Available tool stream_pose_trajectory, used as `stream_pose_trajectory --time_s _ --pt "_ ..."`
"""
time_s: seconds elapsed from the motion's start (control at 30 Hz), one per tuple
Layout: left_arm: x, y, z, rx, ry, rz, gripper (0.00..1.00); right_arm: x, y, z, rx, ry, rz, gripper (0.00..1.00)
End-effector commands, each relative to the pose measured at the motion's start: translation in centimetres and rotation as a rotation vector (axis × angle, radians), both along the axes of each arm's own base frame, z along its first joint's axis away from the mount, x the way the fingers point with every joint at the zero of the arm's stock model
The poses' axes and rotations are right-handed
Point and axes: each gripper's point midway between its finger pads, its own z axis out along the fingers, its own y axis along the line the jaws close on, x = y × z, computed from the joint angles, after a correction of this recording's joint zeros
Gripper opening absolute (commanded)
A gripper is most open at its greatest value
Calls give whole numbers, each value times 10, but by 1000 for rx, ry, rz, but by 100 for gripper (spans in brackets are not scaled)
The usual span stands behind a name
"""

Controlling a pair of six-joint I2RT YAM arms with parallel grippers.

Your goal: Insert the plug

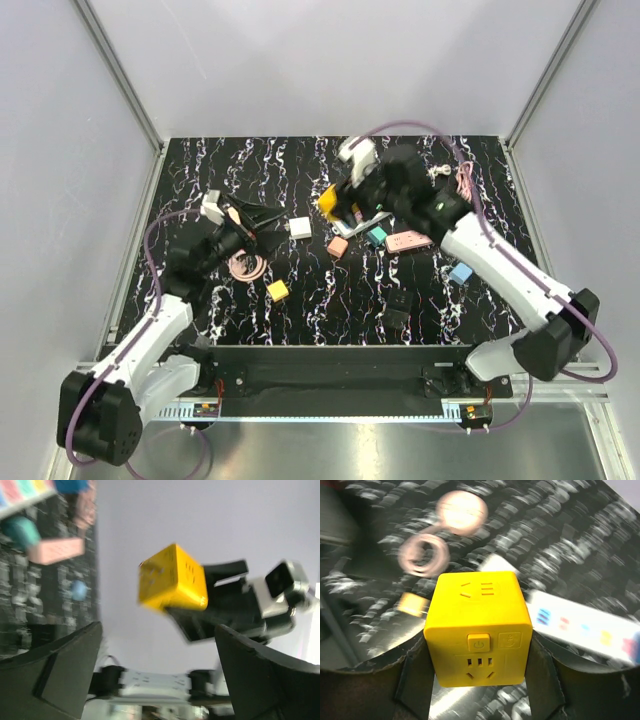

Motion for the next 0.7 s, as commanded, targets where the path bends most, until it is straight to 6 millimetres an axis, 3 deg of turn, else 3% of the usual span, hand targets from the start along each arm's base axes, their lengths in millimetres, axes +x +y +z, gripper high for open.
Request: stream_pose_trajectory --time_s 0.0,0.03,0.07,0.1,0.13,0.17,0.2,0.23,0.27,0.3,0.33,0.37,0.4,0.43,0.47,0.53,0.67 --pt "1 21 -22 308 -34 9 99 23 -47 -17 -176 97 -48 0" --pt "3 27 -30 400 -70 1 99 37 -58 -8 -196 95 -87 0" --pt "3 28 -34 455 -51 -20 99 51 -64 -31 -267 140 -120 0" --pt "3 29 -38 505 -58 -39 99 52 -71 -40 -304 183 -133 0" --pt "-1 34 -59 607 -41 -91 99 63 -76 -33 -298 183 -154 0" --pt "2 35 -53 648 -67 -105 99 69 -79 -38 -315 200 -159 0" --pt "1 36 -58 684 -74 -131 99 75 -84 -58 -363 256 -161 0" --pt "0 39 -64 740 -107 -165 99 83 -85 -54 -371 246 -163 0" --pt "-1 42 -70 775 -81 -183 99 95 -92 -72 -421 272 -168 0" --pt "-1 43 -72 797 -95 -193 99 99 -98 -79 -448 295 -175 0" --pt "-1 45 -73 828 -129 -208 99 110 -98 -72 -444 280 -184 0" --pt "0 48 -75 854 -133 -201 99 122 -106 -90 -470 325 -196 0" --pt "1 51 -76 877 -137 -195 99 124 -110 -97 -491 353 -201 0" --pt "3 55 -79 911 -154 -194 99 136 -112 -89 -483 331 -217 0" --pt "6 60 -82 944 -149 -178 99 144 -114 -109 -511 369 -217 0" --pt "9 66 -89 992 -156 -178 99 155 -122 -111 -509 377 -230 0" --pt "17 69 -101 1033 -135 -200 99 173 -131 -139 -534 412 -229 0"
